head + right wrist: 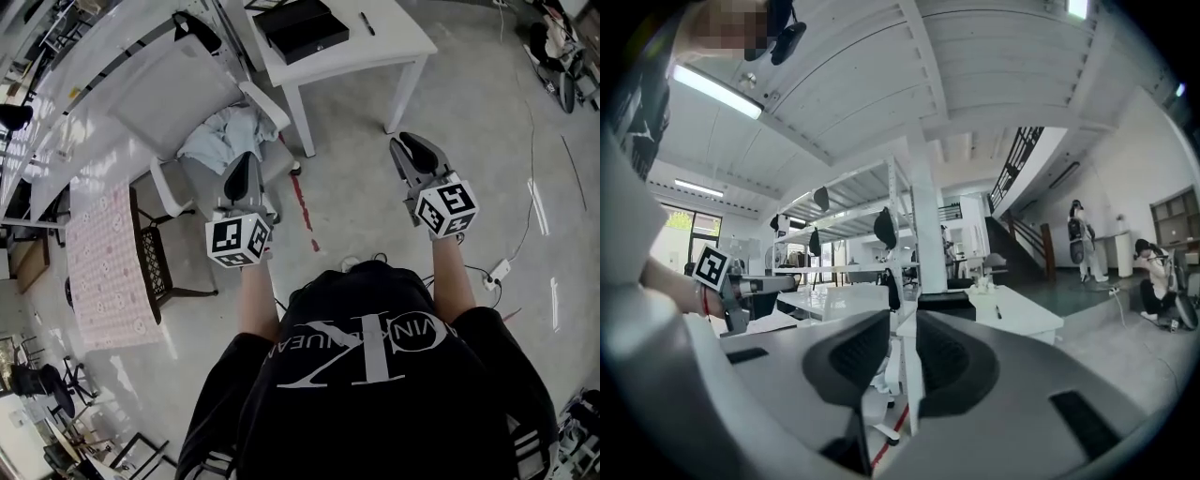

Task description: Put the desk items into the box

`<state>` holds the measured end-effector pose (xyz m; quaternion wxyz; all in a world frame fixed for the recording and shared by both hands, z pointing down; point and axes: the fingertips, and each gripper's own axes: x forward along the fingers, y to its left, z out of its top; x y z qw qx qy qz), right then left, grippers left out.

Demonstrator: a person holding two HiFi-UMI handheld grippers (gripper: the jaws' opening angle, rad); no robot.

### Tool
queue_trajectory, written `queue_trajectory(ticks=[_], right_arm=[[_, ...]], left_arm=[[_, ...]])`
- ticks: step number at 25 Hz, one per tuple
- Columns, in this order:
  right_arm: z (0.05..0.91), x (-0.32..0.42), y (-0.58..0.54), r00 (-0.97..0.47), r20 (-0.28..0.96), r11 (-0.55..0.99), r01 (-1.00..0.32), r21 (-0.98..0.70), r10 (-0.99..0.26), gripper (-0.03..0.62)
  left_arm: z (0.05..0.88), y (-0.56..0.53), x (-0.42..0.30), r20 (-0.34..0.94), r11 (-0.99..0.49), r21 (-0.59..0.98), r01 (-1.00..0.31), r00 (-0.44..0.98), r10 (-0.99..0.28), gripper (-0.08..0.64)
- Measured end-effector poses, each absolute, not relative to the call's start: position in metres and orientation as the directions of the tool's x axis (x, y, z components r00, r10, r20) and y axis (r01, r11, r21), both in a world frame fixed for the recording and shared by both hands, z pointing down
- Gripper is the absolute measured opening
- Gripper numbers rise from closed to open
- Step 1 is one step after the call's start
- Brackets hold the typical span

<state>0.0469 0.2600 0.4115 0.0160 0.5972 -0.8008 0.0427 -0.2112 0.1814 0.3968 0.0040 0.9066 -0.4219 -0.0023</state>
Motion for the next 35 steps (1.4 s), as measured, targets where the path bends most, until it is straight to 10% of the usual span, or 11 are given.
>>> queue_trajectory(ticks=[35], right_arm=[[0.425,0.119,0.127,-0.266,0.118,0.256,-0.963,-0.089,-0.957,0.057]], left_arm=[[0.413,0.040,-0.109,0.039,-0.709,0.039,-0.704,0.710,-0.703,-0.005]])
